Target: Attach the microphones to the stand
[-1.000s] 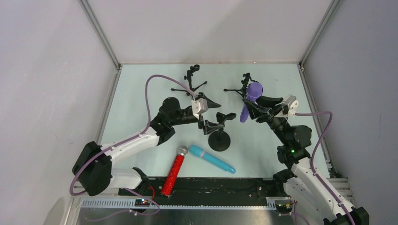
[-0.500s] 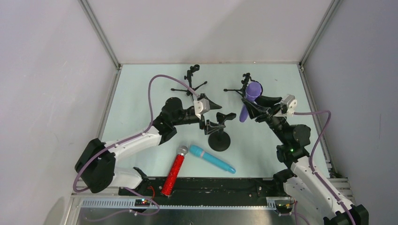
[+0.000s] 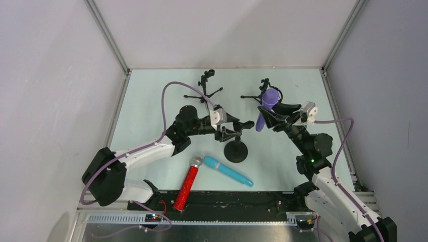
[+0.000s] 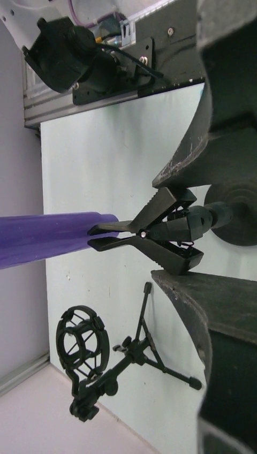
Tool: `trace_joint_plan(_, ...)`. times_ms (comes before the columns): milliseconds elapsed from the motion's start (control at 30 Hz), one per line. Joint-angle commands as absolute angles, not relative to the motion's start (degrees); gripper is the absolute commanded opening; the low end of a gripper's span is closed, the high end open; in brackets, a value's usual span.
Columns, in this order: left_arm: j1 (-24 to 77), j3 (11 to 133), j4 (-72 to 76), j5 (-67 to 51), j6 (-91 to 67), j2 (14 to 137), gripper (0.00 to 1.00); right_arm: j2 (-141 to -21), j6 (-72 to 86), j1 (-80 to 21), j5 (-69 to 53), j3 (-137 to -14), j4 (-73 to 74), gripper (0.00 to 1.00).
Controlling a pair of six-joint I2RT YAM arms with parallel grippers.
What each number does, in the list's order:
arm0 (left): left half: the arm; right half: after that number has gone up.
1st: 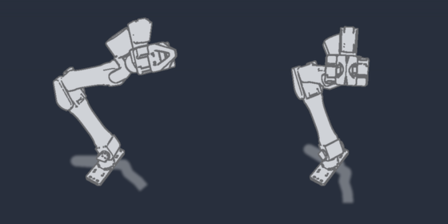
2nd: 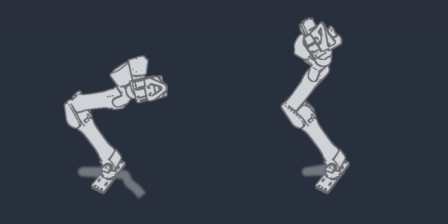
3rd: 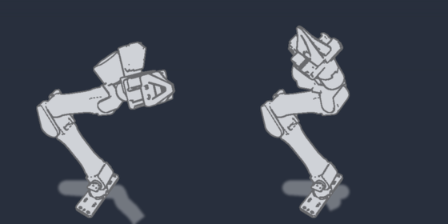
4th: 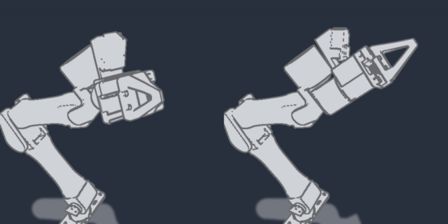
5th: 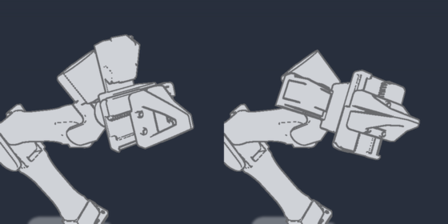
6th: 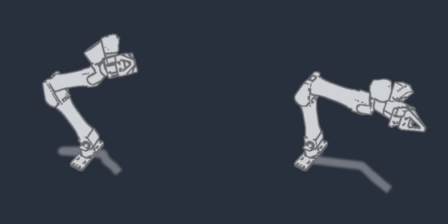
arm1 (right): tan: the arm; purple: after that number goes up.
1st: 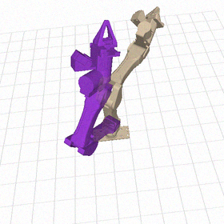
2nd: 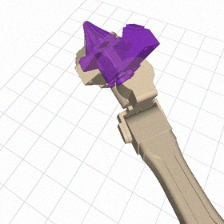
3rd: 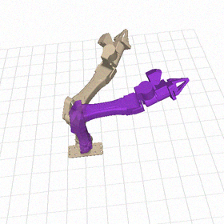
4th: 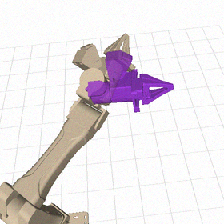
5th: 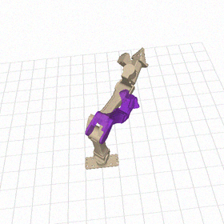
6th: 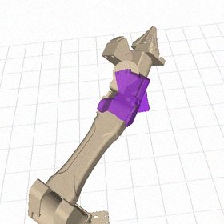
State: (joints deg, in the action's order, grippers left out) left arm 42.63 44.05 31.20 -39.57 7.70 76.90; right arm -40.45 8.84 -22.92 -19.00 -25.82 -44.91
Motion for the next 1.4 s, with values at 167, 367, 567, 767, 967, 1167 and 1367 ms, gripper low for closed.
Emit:
trace_joint_plan(167, 42.7, 43.6, 33.1, -44.4, 11.4, 77.4, 0.00, -40.6, 8.0, -23.9, -19.9, -26.0, -47.7, 0.00)
trace_joint_plan(367, 42.8, 44.1, 33.1, -44.3, 10.3, 78.2, 0.00, -41.3, 7.5, -25.0, -19.6, -26.0, -48.1, 0.00)
trace_joint_plan(567, 42.7, 44.7, 33.2, -44.0, 10.1, 78.4, 0.00, -42.1, 7.2, -26.0, -19.1, -25.3, -49.5, 0.00)
trace_joint_plan(767, 42.8, 45.1, 33.1, -44.1, 9.9, 78.6, 0.00, -43.1, 6.6, -26.9, -18.9, -24.8, -50.2, 0.00)
trace_joint_plan(967, 42.8, 45.2, 33.1, -44.5, 9.5, 78.8, 0.00, -44.2, 6.4, -28.0, -18.4, -24.2, -51.6, 0.00)
trace_joint_plan(1167, 42.7, 45.4, 33.2, -44.4, 9.6, 78.8, 0.00, -44.9, 5.0, -29.9, -17.4, -23.7, -52.0, 0.00)
trace_joint_plan(1367, 42.7, 45.5, 33.2, -44.5, 9.6, 79.1, 0.00, -45.6, 4.0, -31.3, -15.8, -23.2, -53.0, 0.00)
